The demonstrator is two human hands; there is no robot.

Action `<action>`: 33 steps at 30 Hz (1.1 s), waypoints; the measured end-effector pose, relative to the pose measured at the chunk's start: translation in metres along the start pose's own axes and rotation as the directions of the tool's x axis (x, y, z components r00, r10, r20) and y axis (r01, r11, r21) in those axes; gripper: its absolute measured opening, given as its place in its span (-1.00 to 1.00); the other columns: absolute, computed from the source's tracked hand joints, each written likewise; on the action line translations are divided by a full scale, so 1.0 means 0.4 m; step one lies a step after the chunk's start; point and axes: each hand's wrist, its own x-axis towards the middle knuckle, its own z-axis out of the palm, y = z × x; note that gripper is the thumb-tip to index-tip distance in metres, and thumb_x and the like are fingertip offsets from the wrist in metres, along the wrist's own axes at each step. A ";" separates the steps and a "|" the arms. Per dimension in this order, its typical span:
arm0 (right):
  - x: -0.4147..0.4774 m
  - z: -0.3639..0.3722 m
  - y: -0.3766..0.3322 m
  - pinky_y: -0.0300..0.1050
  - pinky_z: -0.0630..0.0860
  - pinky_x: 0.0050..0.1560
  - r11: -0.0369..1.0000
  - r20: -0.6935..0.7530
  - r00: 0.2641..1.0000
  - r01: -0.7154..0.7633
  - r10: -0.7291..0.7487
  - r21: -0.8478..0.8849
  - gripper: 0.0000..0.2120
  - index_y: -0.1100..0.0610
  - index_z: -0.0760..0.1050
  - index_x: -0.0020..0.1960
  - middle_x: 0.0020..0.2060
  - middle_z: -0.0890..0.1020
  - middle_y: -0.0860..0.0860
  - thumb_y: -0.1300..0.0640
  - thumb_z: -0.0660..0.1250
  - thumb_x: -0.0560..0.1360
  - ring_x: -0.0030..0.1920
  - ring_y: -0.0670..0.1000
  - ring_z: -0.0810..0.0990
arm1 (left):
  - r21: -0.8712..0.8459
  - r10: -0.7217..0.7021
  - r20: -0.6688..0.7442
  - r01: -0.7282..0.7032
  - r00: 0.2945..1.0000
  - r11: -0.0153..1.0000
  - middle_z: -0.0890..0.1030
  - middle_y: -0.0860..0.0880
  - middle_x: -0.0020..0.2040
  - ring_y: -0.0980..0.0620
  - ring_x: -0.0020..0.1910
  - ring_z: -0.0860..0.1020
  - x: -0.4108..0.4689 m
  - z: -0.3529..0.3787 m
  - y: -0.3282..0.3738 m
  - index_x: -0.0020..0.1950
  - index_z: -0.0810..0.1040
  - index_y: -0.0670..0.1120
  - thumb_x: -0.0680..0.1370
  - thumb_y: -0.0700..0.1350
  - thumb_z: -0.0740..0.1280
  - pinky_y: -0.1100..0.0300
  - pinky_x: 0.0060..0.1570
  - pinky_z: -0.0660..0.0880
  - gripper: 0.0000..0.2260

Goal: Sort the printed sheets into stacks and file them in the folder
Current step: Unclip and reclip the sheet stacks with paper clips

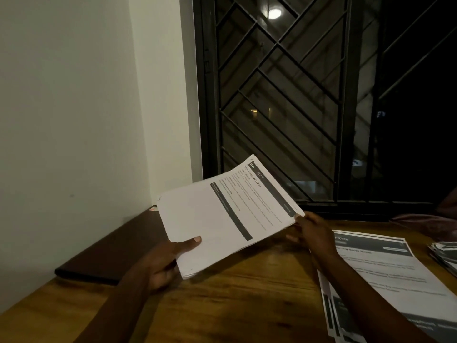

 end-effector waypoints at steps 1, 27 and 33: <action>0.008 0.007 0.001 0.08 0.61 -0.06 1.000 -0.038 0.999 -0.009 0.010 0.017 -0.90 0.14 0.53 -0.02 -0.10 0.63 0.13 0.17 0.24 0.57 -0.12 0.09 0.63 | -0.010 -0.015 0.015 0.015 1.000 1.000 0.62 -0.25 0.18 -0.21 0.16 0.60 -0.006 0.011 0.001 0.33 0.45 -0.16 -0.07 -0.23 0.71 -0.18 0.08 0.55 -0.01; -0.011 0.083 0.060 -0.37 0.36 -0.34 0.827 0.427 0.904 0.233 0.009 -0.512 -0.84 0.10 0.53 -0.02 -0.19 0.56 -0.09 0.11 0.19 0.61 -0.24 -0.19 0.52 | 0.956 0.267 0.292 -0.276 0.918 -0.095 0.49 -0.08 0.34 -0.08 0.35 0.40 0.232 0.216 -0.103 0.38 0.42 0.03 0.59 0.01 0.27 -0.14 0.39 0.27 -0.65; -0.049 0.115 0.085 -0.39 0.46 -0.29 0.947 0.350 0.937 0.094 0.021 -0.308 -0.73 0.10 0.43 -0.01 -0.17 0.54 0.00 -0.02 0.04 0.64 -0.20 -0.11 0.53 | 0.954 0.350 0.279 -0.301 0.894 0.008 0.64 -0.01 -0.13 -0.03 -0.09 0.58 0.276 0.193 -0.141 -0.09 0.59 -0.02 0.56 -0.17 0.31 0.16 -0.11 0.46 -0.91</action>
